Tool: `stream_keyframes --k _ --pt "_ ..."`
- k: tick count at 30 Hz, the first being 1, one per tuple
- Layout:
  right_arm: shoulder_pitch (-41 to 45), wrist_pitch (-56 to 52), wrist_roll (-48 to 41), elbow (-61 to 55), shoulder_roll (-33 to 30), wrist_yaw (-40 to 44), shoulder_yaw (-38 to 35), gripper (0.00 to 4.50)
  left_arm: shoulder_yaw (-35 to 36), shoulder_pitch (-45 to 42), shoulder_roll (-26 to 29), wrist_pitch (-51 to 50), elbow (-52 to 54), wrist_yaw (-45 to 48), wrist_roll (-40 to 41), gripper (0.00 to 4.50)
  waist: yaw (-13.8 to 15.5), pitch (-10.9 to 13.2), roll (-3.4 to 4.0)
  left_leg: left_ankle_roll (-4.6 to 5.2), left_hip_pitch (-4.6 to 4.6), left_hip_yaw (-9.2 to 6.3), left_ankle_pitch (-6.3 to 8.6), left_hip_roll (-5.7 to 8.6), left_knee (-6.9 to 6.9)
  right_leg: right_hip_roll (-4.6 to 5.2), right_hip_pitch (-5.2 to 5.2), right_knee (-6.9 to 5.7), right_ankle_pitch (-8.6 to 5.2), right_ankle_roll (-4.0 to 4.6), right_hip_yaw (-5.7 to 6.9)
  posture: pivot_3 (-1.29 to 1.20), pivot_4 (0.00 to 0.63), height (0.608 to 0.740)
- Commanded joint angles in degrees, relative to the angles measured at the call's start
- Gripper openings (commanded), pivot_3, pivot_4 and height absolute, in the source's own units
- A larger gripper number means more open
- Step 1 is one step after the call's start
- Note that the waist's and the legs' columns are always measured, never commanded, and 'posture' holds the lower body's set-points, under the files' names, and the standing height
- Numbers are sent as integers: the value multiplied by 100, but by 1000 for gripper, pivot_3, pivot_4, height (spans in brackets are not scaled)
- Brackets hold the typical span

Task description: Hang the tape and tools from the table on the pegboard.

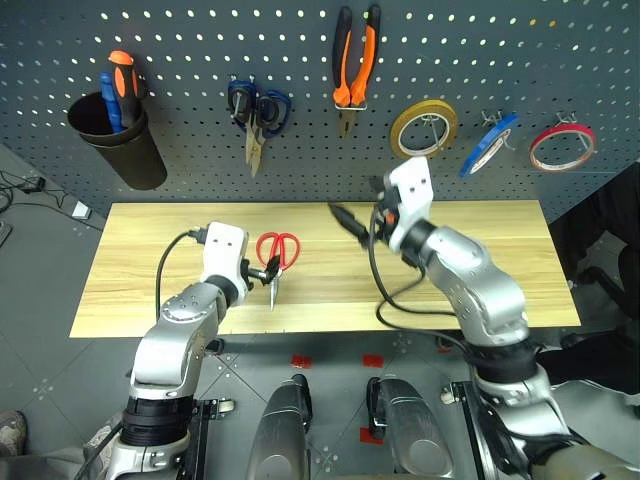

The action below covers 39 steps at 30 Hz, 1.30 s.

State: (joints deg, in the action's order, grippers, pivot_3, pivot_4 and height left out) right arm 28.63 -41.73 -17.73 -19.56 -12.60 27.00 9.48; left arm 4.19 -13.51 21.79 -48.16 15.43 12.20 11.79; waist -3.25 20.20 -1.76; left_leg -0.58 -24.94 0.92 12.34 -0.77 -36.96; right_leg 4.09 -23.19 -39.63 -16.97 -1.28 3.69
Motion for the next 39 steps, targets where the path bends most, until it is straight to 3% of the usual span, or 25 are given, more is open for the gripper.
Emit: stream_keyframes --k 1,7,19,22,33,39 --pt "-311 -420 -439 -771 -324 480 282 4492 -70 -45 -62 -411 -20 -202 -137 4396 -3 0 -1 0 0 0 0 1 0 0 0 -1 0 0 0 -136 352 740" --pt "-476 -441 -592 -1014 -703 835 505 4492 -126 -264 -341 -752 -594 -430 -233 4396 0 3 -6 1 1 -6 1 7 -1 -2 0 -6 0 -1 5 -138 358 740" --pt "-475 -696 -795 -1075 -740 714 334 4492 105 -696 -780 -534 -1715 -662 -240 4396 -1 6 -12 1 0 -9 1 6 0 -1 1 -1 0 -1 8 -162 365 740" --pt "-482 -776 -860 -1078 -764 694 237 4500 134 -766 -825 -538 -1912 -645 -193 3848 -1 6 -12 1 0 -9 1 6 0 -1 2 -1 0 -1 7 -166 365 740" --pt "-465 -925 -964 -1092 -839 585 82 4500 187 -940 -850 -474 -2427 -258 -49 434 -3 5 -12 1 1 -8 1 8 0 0 5 -1 0 -1 8 -190 356 740" --pt "-489 -934 -960 -1146 -894 511 19 4500 -77 -552 -484 -253 -1422 331 36 336 -26 5 -12 -1 1 -7 0 6 1 0 4 1 0 -1 6 -201 346 740"
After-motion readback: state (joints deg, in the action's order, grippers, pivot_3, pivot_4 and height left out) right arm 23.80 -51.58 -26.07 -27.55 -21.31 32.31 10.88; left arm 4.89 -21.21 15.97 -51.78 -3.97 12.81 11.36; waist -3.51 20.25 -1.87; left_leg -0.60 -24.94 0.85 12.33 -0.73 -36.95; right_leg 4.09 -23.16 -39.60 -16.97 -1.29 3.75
